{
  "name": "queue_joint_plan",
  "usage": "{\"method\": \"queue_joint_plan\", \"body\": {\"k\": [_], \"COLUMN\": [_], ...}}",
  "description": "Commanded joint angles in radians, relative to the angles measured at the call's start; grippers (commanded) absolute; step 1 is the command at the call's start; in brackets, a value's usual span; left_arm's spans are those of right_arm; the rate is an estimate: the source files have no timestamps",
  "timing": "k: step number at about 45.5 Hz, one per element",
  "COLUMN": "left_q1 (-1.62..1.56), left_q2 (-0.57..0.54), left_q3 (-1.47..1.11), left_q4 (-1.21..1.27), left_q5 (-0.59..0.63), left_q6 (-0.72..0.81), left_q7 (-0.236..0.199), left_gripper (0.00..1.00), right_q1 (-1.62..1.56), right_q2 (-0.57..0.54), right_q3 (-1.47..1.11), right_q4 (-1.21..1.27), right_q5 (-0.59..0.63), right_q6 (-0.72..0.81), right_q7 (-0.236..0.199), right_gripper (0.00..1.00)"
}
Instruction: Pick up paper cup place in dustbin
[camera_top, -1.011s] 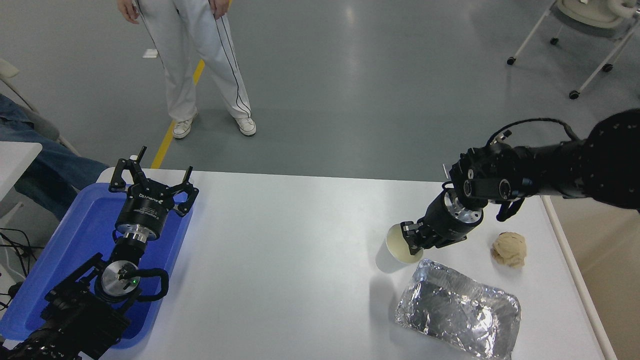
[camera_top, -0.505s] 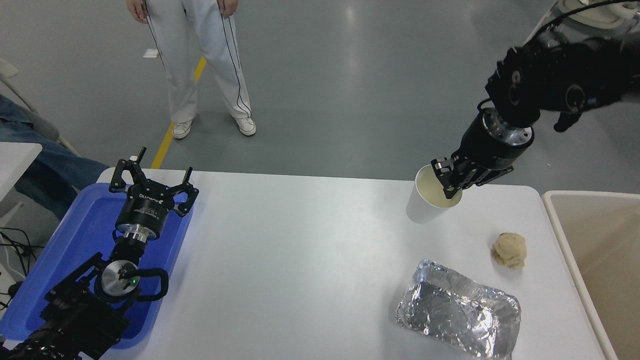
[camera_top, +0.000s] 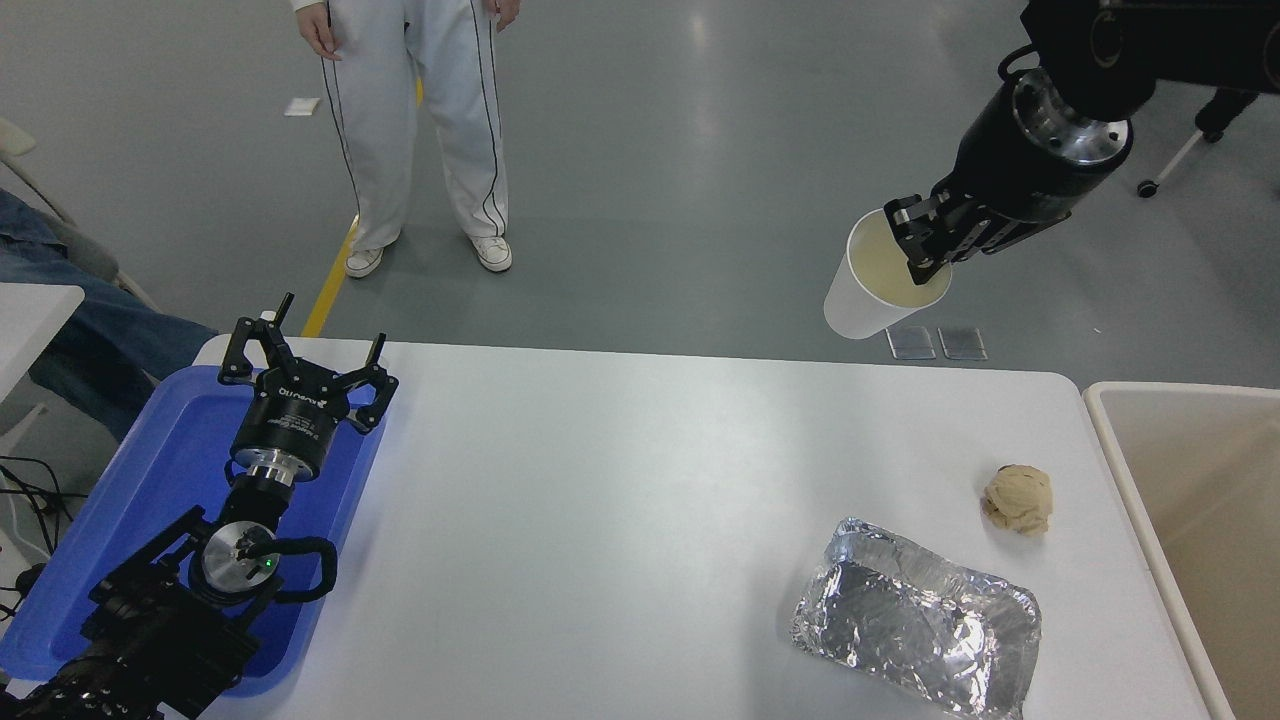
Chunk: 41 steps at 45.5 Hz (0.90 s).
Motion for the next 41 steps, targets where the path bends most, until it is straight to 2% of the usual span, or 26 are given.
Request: {"method": "queue_joint_plan", "body": {"k": [1,15,29,41], "left_q1": [0.0,0.0,0.0,0.002], "left_q2": [0.0,0.0,0.0,0.0], "left_q3": [-0.001,-0.001,-0.001,-0.001], "left_q4": [0.0,0.0,0.0,0.0], "left_q5": [0.0,0.0,0.0,0.0], "left_q6": [0.002,0.002,0.002,0.002], "left_q7": [-0.001,-0.001,-0.001,-0.001], "left_gripper": [1.0,1.0,1.0,1.0], "right_q1": [-0.004,-0.014,-0.08,-0.106], "right_q2": [-0.05,-0.266,-0.555,-0.648], "right_q3": [-0.003,-0.088,-0.176,-0.302], "right_q4": [0.003,0.0,-0.055,-0.093], "right_q5": [-0.031,-0.129,-0.314,-0.324], "right_q6": [0.001,0.001,0.001,0.001], "right_q7": [0.0,0.0,-0.002,0.0], "right_gripper": [0.0,0.0,0.0,0.0]}}
